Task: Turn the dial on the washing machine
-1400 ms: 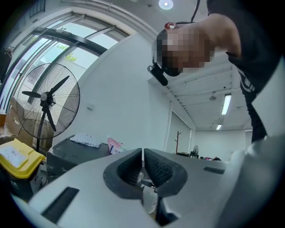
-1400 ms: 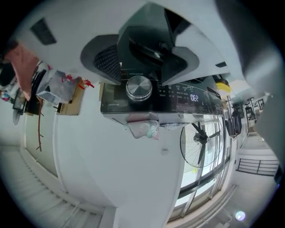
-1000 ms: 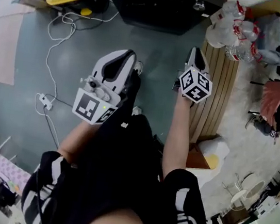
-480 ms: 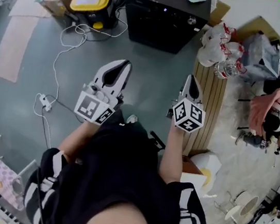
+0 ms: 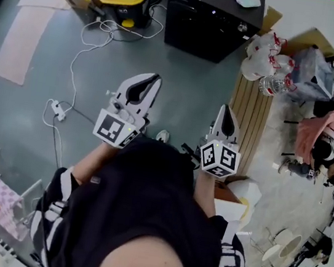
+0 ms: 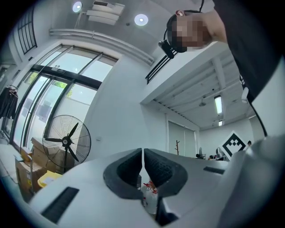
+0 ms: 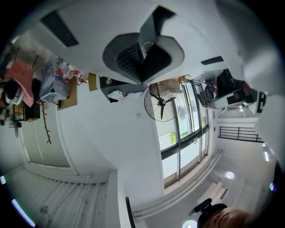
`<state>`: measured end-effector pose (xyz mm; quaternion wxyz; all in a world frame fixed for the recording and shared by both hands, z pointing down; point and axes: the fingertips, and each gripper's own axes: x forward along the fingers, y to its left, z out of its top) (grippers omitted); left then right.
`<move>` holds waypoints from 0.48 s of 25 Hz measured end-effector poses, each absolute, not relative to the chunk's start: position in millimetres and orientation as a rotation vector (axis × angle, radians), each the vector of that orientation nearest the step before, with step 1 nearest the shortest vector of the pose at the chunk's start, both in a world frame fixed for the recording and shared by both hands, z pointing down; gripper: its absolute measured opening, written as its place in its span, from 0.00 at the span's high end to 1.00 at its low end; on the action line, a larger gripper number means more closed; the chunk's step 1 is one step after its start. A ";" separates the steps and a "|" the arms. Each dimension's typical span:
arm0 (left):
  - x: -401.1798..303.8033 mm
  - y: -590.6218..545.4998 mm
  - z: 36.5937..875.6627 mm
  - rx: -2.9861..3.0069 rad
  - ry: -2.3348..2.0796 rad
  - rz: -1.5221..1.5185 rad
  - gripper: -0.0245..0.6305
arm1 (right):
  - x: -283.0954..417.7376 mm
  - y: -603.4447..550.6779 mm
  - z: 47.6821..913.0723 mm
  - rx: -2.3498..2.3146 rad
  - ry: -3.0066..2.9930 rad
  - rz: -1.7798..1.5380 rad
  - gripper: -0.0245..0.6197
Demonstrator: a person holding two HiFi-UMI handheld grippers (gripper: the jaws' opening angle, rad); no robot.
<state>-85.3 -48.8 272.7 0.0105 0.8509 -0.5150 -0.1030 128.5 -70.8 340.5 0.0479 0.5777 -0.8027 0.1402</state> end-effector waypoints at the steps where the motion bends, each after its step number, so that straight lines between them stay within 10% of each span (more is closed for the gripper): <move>1: -88.6 -48.1 271.5 2.655 -1.610 -0.332 0.91 | 124.0 -69.4 341.5 1.763 -2.450 0.432 0.92; 12: -105.8 -39.4 273.2 2.655 -1.594 -0.365 0.91 | 96.4 -63.9 339.1 1.760 -2.464 0.392 0.92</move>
